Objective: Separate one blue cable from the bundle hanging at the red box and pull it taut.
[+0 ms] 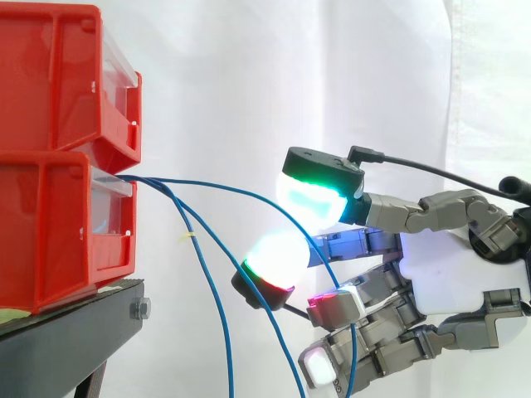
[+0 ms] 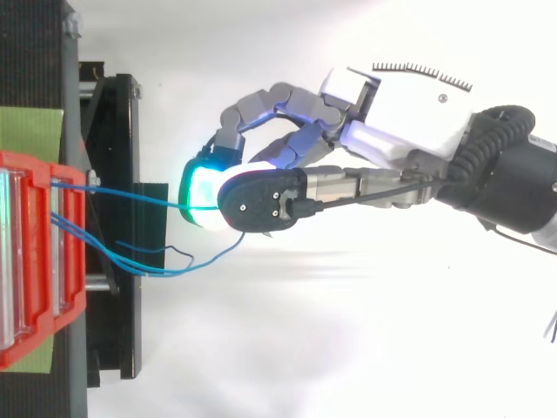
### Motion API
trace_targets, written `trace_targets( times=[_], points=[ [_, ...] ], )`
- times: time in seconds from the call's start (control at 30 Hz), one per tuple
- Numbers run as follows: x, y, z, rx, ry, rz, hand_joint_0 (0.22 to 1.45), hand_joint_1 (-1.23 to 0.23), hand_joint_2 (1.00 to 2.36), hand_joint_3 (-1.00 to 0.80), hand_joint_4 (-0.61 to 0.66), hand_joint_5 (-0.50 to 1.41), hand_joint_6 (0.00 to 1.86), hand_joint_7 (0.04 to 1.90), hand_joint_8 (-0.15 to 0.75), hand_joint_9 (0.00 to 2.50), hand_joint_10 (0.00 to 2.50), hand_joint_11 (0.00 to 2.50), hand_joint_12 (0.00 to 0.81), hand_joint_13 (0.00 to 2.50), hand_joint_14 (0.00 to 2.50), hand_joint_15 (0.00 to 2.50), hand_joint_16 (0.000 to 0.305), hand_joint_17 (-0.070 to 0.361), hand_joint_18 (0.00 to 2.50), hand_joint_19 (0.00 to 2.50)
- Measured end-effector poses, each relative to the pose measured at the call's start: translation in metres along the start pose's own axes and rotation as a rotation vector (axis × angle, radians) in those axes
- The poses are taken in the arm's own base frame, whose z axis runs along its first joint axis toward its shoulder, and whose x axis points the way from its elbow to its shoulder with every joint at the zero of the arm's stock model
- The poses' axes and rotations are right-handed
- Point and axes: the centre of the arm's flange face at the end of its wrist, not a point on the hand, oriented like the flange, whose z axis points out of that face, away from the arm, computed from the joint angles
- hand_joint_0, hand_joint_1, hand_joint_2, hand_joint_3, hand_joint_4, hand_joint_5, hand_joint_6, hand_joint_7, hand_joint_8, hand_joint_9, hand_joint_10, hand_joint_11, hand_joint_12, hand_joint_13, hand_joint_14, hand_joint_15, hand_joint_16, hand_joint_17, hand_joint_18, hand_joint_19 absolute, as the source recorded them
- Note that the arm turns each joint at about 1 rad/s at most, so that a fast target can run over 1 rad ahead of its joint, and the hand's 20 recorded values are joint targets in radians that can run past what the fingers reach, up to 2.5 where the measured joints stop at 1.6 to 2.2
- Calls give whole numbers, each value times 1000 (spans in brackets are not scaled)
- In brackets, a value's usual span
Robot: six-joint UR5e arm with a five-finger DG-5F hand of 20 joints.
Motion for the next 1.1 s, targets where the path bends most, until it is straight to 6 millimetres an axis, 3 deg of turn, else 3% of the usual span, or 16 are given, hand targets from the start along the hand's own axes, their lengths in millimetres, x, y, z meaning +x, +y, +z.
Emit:
trace_targets(
  times=[0.23,0.6,1.1],
  points=[
    [0,0,0,3,-1,-1,443,-577,1000,-500,64,-222,881,826,258,1149,9,1356,389,930,25,736,63,141,606,548],
    [0,0,0,4,0,-1,601,-517,1000,-500,-17,-223,892,902,201,1153,15,1403,338,934,27,770,52,118,570,574],
    [-1,8,-5,15,1,7,618,-606,1013,-359,-72,-225,924,925,200,1153,14,1416,339,951,28,784,52,117,573,575]
  ],
)
